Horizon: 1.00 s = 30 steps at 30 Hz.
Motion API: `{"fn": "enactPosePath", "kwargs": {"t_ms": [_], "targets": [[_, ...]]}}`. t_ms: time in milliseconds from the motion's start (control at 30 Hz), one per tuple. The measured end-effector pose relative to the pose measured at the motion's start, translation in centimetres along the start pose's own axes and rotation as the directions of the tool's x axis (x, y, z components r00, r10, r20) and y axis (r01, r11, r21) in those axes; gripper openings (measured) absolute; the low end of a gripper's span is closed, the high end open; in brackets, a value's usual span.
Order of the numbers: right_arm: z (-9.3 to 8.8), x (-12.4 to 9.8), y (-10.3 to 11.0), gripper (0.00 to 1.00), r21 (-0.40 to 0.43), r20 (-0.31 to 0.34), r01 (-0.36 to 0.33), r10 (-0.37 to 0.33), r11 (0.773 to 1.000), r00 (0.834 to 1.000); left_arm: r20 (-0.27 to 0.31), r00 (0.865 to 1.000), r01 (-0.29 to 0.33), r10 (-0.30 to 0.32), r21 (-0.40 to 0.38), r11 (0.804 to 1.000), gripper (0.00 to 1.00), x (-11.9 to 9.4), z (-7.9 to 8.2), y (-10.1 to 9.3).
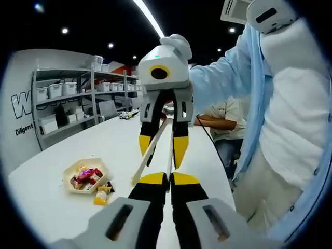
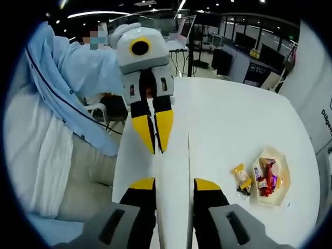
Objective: Place the target food into the container with the food tongs after gripping and lifting it, then release it inside without dropping or visibly crushing the food.
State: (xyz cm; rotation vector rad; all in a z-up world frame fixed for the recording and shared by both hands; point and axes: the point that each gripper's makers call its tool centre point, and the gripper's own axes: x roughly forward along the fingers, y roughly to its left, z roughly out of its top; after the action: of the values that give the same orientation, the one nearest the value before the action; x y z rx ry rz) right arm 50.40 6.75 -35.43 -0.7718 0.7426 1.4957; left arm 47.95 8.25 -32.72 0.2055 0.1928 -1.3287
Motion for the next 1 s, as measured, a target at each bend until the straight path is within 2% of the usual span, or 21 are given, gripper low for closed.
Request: {"fn": "enactPosePath", "kwargs": {"t_ms": [133, 333, 467, 633, 767, 1000], "targets": [[-0.1, -0.1, 0.4, 0.20, -0.002, 0.016, -0.016, 0.016, 1.000, 1.000, 0.009, 1.000, 0.028, -0.028, 0.011, 1.000, 0.00, 0.0, 0.3, -0.4], [0.4, -0.8, 0.9, 0.21, 0.027, 0.082, -0.060, 0.057, 0.998, 0.995, 0.037, 0.998, 0.052, -0.052, 0.007, 0.999, 0.00, -0.1, 1.1, -0.8], [0.4, -1.2, 1.0, 0.22, 0.029, 0.101, -0.063, 0.059, 0.998, 0.993, 0.043, 0.998, 0.055, -0.055, 0.003, 0.998, 0.00, -0.2, 1.2, -0.8], [0.6, -1.6, 0.9, 0.27, 0.032, 0.135, -0.063, 0.058, 0.998, 0.989, 0.057, 0.996, 0.062, -0.062, -0.008, 0.998, 0.00, -0.5, 1.3, -1.0], [0.3, -2.0, 0.9, 0.28, 0.040, 0.140, -0.067, 0.061, 0.997, 0.988, 0.065, 0.996, 0.062, -0.060, -0.022, 0.998, 0.00, -0.8, 1.1, -1.1], [0.0, -3.0, 1.0, 0.31, 0.064, 0.188, -0.079, 0.065, 0.995, 0.980, 0.075, 0.996, 0.057, -0.054, -0.037, 0.998, 0.00, -1.3, 0.9, -1.1]]}}
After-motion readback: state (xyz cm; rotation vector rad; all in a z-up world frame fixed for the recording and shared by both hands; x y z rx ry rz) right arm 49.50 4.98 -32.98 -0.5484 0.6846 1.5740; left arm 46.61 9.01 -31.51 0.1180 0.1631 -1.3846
